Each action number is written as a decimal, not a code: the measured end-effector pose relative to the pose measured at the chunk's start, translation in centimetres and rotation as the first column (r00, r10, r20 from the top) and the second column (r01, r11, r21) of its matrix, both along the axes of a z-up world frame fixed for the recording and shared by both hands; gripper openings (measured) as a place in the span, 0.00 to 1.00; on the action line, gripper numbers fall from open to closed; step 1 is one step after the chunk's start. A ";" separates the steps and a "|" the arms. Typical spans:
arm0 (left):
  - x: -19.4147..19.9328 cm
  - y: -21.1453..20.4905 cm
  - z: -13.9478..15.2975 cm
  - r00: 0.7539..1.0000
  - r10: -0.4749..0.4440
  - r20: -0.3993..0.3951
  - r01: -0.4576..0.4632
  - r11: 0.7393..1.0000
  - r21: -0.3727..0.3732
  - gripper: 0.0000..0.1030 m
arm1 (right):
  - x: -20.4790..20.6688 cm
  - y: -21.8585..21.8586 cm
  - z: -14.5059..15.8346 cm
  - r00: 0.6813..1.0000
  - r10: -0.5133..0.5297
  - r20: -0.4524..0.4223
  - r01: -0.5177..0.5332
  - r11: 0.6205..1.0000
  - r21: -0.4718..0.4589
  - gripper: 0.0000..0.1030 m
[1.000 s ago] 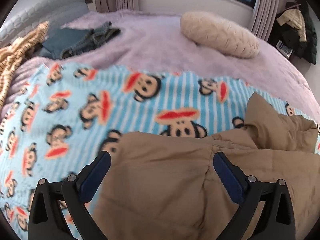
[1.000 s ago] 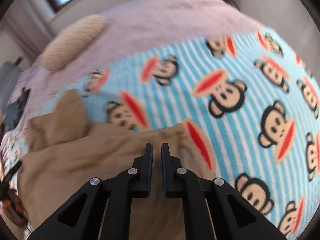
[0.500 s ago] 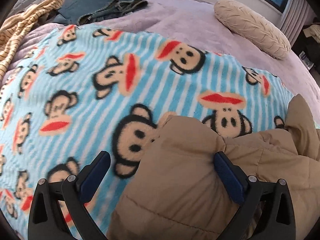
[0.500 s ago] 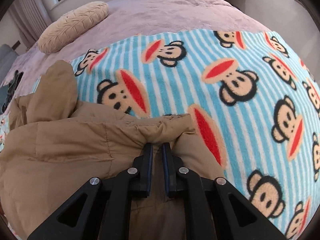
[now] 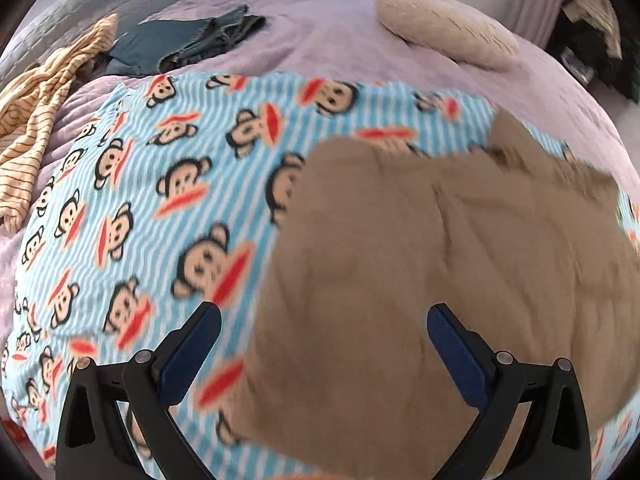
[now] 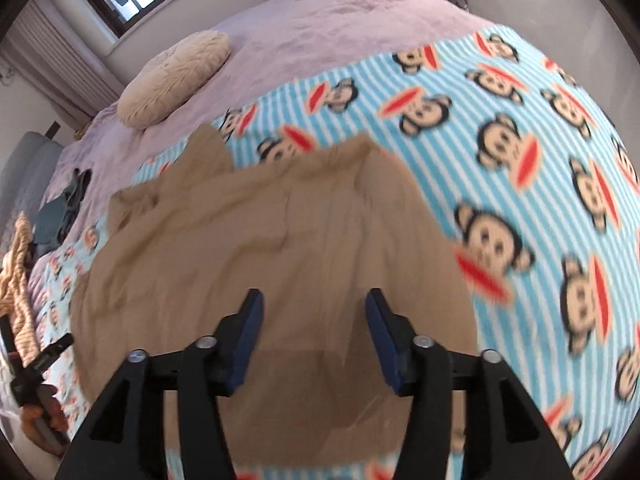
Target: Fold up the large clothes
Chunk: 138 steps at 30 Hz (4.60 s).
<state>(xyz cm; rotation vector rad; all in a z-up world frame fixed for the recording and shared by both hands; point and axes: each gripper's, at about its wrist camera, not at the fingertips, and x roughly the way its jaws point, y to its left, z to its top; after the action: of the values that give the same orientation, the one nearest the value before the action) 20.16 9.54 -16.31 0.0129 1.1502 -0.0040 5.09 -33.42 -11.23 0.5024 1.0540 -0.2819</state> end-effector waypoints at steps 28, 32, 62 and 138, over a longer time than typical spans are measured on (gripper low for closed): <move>-11.2 -2.8 -1.8 0.969 -0.160 -0.189 0.139 0.983 -0.123 1.00 | -9.7 5.3 -5.9 0.982 -0.139 -0.129 0.172 0.942 0.289 0.81; -11.7 -2.4 -2.4 0.967 -0.150 -0.204 0.123 0.983 -0.137 1.00 | -9.8 5.5 -6.8 0.978 -0.167 -0.123 0.199 0.917 0.344 0.83; -8.1 4.7 -8.4 0.961 0.099 -0.260 -0.246 0.739 -0.627 1.00 | -5.7 0.0 -11.5 0.891 -0.451 0.055 0.284 0.647 0.707 1.00; -33.7 12.8 3.8 0.974 0.086 -0.211 -0.110 0.988 -0.106 0.50 | -28.2 7.4 -2.6 0.983 -0.056 -0.177 0.127 0.897 0.422 0.52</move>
<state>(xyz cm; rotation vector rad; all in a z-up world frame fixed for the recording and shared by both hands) -13.51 22.35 -12.47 -0.1521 1.3554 0.0149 -23.12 -26.05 -13.86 0.9456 1.2599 -0.1711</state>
